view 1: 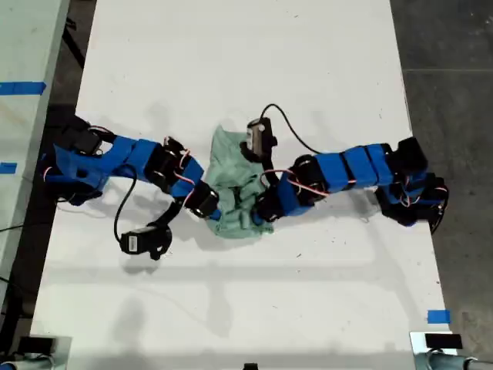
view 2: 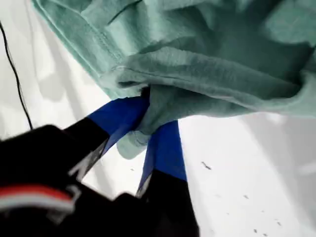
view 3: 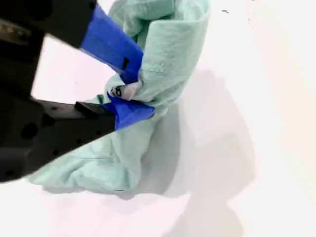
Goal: Fold tshirt
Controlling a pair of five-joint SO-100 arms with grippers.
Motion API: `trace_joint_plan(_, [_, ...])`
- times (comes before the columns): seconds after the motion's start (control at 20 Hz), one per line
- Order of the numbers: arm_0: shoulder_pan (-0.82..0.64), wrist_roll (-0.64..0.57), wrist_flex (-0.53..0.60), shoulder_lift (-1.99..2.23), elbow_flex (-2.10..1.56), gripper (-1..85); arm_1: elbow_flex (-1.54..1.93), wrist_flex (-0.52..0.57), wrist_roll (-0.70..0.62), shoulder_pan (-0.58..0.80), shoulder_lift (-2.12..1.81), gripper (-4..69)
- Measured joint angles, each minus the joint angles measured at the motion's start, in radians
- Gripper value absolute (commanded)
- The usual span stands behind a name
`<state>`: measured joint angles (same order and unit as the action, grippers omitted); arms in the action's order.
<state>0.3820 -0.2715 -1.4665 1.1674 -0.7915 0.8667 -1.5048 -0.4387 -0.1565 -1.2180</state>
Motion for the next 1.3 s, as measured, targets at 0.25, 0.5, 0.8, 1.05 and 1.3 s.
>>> trace_joint_plan(0.25, [-0.31, -0.258, -0.106, 0.104, 0.0, 0.0, 0.003, -0.031, -0.311, 0.344, -0.112, -2.1])
trace_joint_plan(0.5, [-0.569, -0.468, -0.081, 0.13, -0.04, 0.0, 0.121, 0.1, -0.574, 0.578, -0.132, -2.1])
trace_joint_plan(0.8, [-0.782, -0.529, 0.216, -0.069, -0.302, 11.1, 0.314, 0.408, -0.617, 0.721, 0.041, 23.3])
trace_joint_plan(1.05, [-0.93, -0.538, 0.046, -0.38, -0.017, 27.4, 0.255, 0.313, -0.52, 0.838, 0.256, 41.6])
trace_joint_plan(1.3, [-0.92, -0.528, -0.098, -0.143, -0.011, 25.4, 0.255, 0.187, -0.494, 0.818, 0.091, 39.6])
